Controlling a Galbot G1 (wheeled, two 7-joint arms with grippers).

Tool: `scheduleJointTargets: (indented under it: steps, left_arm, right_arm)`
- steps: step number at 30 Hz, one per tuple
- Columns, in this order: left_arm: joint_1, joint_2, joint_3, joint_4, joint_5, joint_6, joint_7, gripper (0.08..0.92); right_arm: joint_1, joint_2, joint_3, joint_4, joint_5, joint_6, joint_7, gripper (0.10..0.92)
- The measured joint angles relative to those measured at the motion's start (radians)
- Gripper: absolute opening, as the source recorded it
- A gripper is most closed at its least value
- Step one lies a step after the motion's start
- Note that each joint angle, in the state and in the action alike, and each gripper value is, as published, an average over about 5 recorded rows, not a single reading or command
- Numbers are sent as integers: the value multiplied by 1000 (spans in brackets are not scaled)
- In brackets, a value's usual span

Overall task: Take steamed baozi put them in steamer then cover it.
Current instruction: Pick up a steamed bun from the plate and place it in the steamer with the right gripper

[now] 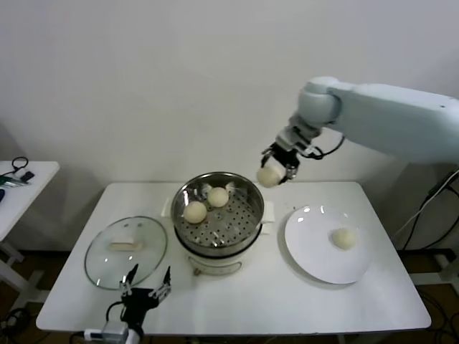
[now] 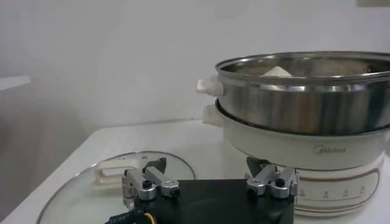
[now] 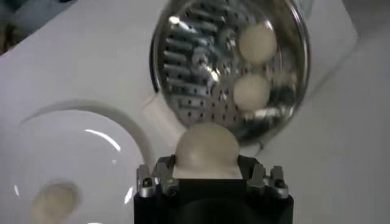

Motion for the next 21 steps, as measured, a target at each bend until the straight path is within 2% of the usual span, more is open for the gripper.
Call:
scheduleJointTargets:
  steps: [9, 21]
  left_arm:
    - [13, -1, -17, -3, -14, -7, -1, 823]
    - [18, 0, -16, -6, -16, -10, -1, 823]
  right_arm:
    - [-84, 163, 11, 11, -121, 82, 44, 679]
    - [-215, 243, 6, -14, -234, 111, 102, 679]
